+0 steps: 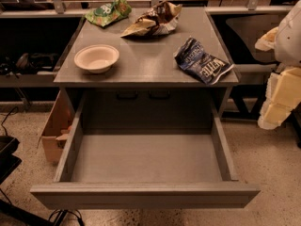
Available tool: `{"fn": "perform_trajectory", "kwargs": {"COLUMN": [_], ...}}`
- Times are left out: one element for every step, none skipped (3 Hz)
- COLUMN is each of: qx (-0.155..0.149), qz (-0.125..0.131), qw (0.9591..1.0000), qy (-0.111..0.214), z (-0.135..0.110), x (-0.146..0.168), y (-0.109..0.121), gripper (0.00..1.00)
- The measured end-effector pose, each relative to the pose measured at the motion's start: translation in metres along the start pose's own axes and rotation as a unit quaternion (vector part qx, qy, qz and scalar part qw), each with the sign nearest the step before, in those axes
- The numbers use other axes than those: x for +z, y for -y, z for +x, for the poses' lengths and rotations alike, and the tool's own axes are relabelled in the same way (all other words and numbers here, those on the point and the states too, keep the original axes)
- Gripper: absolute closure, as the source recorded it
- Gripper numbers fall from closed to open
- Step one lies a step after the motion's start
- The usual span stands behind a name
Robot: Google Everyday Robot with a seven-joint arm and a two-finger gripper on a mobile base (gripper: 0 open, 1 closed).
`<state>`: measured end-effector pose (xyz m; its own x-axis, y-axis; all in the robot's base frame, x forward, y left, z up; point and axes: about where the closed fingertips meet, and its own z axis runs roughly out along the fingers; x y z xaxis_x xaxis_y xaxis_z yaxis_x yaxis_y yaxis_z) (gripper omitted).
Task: Close top drawer
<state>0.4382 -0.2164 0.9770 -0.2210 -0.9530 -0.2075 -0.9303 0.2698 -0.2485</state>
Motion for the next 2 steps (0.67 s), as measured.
{"fn": "perform_trajectory", "kwargs": {"qx": [0.0, 0.012], "qz": [0.0, -0.007], "qw": [1.0, 0.9999], "qy": [0.0, -0.009], "z": [0.0, 0.004], "x": [0.0, 0.018], "y": [0.0, -0.016], "gripper": [0.0, 0.0]}}
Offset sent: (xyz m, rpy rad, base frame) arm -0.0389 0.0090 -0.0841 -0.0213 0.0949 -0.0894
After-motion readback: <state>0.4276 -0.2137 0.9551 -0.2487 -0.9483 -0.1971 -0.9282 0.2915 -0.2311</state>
